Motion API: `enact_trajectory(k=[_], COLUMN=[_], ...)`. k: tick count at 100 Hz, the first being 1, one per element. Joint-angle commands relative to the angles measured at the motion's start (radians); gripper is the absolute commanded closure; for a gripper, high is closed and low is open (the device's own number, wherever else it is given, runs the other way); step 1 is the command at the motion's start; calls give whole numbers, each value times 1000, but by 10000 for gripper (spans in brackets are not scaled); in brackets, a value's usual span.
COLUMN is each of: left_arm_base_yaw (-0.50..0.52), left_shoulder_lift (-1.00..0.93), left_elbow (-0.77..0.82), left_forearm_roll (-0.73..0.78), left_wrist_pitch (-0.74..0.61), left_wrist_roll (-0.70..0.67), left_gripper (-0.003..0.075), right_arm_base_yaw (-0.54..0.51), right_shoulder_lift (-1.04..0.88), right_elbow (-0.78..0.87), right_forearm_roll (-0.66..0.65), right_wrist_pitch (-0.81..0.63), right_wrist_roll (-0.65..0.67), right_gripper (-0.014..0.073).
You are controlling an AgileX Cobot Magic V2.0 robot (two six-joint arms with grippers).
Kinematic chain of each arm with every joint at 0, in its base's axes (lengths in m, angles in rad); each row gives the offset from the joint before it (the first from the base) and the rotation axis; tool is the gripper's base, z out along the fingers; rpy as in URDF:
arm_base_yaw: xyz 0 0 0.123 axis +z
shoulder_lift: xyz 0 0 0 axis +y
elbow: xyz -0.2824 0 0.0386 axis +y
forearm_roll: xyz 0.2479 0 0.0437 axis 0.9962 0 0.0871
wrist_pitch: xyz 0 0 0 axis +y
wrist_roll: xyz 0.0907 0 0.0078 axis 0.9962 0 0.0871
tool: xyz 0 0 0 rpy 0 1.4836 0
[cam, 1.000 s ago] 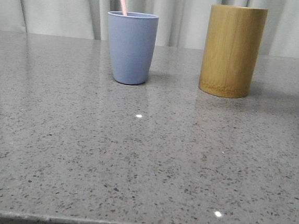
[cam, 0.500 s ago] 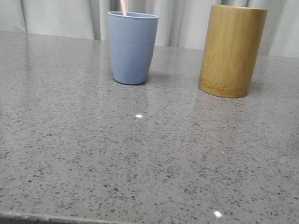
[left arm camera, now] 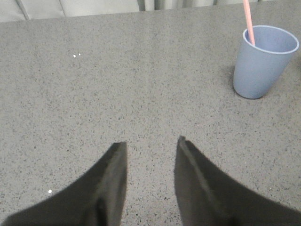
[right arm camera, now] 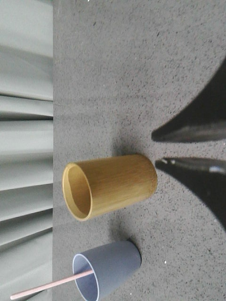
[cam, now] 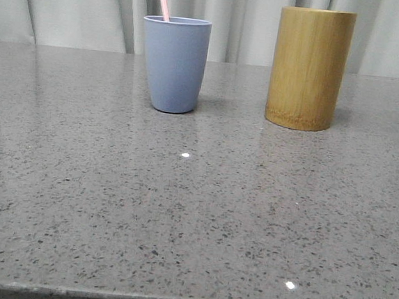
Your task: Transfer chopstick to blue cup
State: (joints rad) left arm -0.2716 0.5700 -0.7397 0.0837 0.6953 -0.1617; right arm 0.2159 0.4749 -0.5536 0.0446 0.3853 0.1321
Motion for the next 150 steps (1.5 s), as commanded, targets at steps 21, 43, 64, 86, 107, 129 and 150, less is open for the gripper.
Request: enact_trajectory(k=[21, 43, 64, 86, 107, 129, 150], left_arm_base_yaw=[1, 1, 1, 1, 1, 1, 1], left_shoulder_lift=[-7, -18, -18, -18, -18, -18, -18], left_elbow=[27, 36, 36, 36, 36, 36, 36], left_forearm_roll=[-11, -6, -6, -6, -6, -6, -6], left_wrist_pitch=[-148, -160, -160, -160, -160, -160, -148], left_wrist_roll=[-12, -12, -12, -12, -12, -12, -12], left_gripper=[739, 739, 739, 739, 739, 739, 739], right_arm_base_yaw=[-8, -8, -8, -8, -8, -8, -8], right_shoulder_lift=[-106, -121, -121, -121, -121, -121, -121], right_elbow=[26, 30, 30, 30, 30, 30, 30], right_forearm_roll=[0, 0, 0, 0, 0, 0, 0], right_wrist_pitch=[-16, -9, -8, -8, -8, -8, -8], right_wrist_roll=[-1, -1, -1, -1, -1, -1, -1], right_gripper=[691, 691, 691, 691, 691, 691, 691])
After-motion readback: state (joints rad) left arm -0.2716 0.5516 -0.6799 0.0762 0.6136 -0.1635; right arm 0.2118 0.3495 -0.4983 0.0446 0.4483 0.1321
